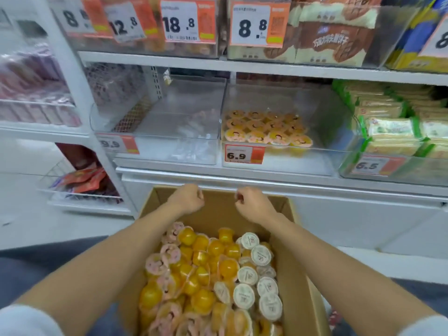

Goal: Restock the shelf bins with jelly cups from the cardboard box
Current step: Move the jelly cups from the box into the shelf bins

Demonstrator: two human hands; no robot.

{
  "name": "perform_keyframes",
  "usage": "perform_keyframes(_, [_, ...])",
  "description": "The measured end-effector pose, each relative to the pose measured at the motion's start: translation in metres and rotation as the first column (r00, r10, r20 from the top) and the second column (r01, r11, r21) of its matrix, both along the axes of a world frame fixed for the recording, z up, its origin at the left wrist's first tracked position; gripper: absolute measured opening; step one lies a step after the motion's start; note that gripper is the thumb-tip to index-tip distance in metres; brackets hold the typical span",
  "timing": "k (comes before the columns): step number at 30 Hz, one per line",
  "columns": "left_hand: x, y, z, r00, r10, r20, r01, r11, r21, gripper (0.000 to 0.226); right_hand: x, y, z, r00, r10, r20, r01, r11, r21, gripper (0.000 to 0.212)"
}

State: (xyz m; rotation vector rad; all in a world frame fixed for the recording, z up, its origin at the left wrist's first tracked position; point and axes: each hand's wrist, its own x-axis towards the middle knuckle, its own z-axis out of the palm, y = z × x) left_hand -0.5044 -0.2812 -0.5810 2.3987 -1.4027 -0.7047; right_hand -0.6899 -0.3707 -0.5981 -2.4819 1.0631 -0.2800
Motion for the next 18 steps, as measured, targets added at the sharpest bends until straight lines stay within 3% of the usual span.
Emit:
perform_keyframes(4, [0.042, 0.041, -0.072, 0.999, 0.037, 0.02, -0.041, 0.968, 0.249, 0.016, 0.022, 0.018, -0.079, 0.972, 0.084, -0.218, -0.032, 0.972, 0.233, 0.034])
perform_keyframes(8, [0.055, 0.044, -0.129, 0.992, 0.116, -0.057, -0.095, 0.954, 0.285, 0.03, 0.031, 0.019, -0.138, 0.961, 0.005, -0.278, 0.11, 0.912, 0.395, 0.047])
perform_keyframes(11, [0.051, 0.03, -0.162, 0.979, 0.17, -0.111, -0.137, 0.957, 0.256, 0.029, 0.044, 0.005, -0.167, 0.918, -0.283, -0.279, 0.396, 0.707, 0.586, 0.065])
perform_keyframes(13, [0.055, 0.019, -0.199, 0.982, 0.158, -0.104, -0.123, 0.952, 0.281, 0.032, 0.055, -0.006, -0.185, 0.871, -0.386, -0.303, 0.484, 0.57, 0.664, 0.068])
perform_keyframes(16, [0.056, 0.014, -0.248, 0.968, 0.207, -0.144, -0.148, 0.929, 0.339, 0.079, 0.07, -0.008, -0.201, 0.893, -0.303, -0.332, 0.449, 0.6, 0.662, 0.046])
perform_keyframes(18, [0.042, 0.014, -0.225, 0.973, 0.216, -0.079, -0.173, 0.915, 0.365, 0.094, 0.078, -0.006, -0.215, 0.871, -0.357, -0.339, 0.492, 0.631, 0.6, 0.046])
